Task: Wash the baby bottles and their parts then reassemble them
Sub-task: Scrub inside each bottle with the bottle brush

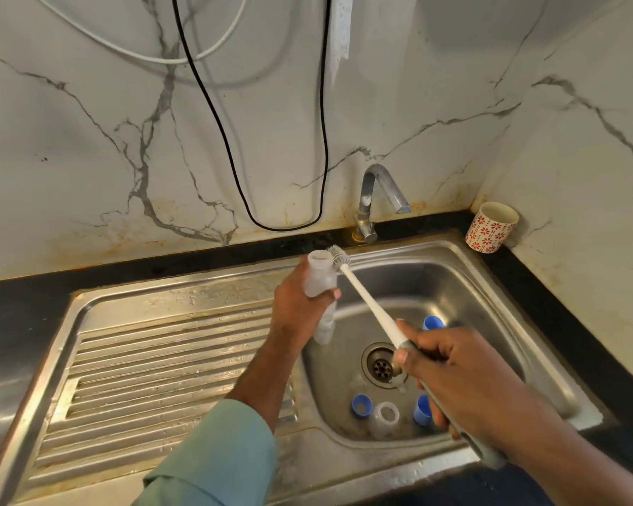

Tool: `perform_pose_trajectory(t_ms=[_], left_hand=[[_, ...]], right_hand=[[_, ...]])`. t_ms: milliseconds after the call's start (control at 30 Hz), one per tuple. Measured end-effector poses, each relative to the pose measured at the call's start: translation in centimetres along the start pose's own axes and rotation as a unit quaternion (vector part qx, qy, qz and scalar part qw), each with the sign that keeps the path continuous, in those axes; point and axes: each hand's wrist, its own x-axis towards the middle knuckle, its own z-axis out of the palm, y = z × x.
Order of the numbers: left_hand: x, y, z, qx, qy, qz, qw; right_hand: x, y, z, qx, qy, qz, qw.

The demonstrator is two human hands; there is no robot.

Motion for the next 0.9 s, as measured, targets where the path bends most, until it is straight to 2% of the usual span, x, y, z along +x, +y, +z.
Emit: perform_pose_trajectory(t_ms=[67, 167, 267, 400, 500, 600, 700, 800, 900], left_hand=[[0.0, 0.0, 0.2, 0.014, -0.031, 0.007, 0.999], [0.2, -0.1, 0.1, -0.005, -0.005, -0.011, 1.000], [0.4, -0.2, 0.5, 0.013, -0.040, -0.011, 0.999], [1.0, -0.3, 0.3, -0.006, 0.015, -0.071, 0.997], [0.7, -0.5, 0.5, 0.000, -0.019, -0.074, 0.997], [0.8, -0.6, 0.2, -0.026, 0.011, -0.091, 0.995], [1.1, -0.3, -0.1, -0.009, -0.008, -0.063, 0.998], [1.4, -0.2, 0.2, -0.026, 0.021, -0.066, 0.997], [1.6, 0.2, 0.3, -0.024, 0.013, -0.026, 0.999]], right_hand=[[0.0, 0.0, -0.4, 0.010, 0.007, -0.003, 1.000], [0.1, 0.0, -0.4, 0.011, -0.010, 0.006, 1.000], [0.5, 0.4, -0.4, 0.008, 0.010, 0.012, 1.000], [0.8, 0.2, -0.3, 0.040, -0.010, 0.016, 0.999], [1.3, 0.2, -0.1, 0.065, -0.009, 0.018, 0.998], [1.4, 0.1, 0.0, 0.090, -0.030, 0.023, 0.995], [1.5, 0.2, 0.3, 0.100, -0.027, 0.018, 0.994], [2.2, 0.2, 0.4, 0.082, -0.045, 0.019, 0.995], [2.9, -0.1, 0.3, 0.057, -0.036, 0.015, 0.998]])
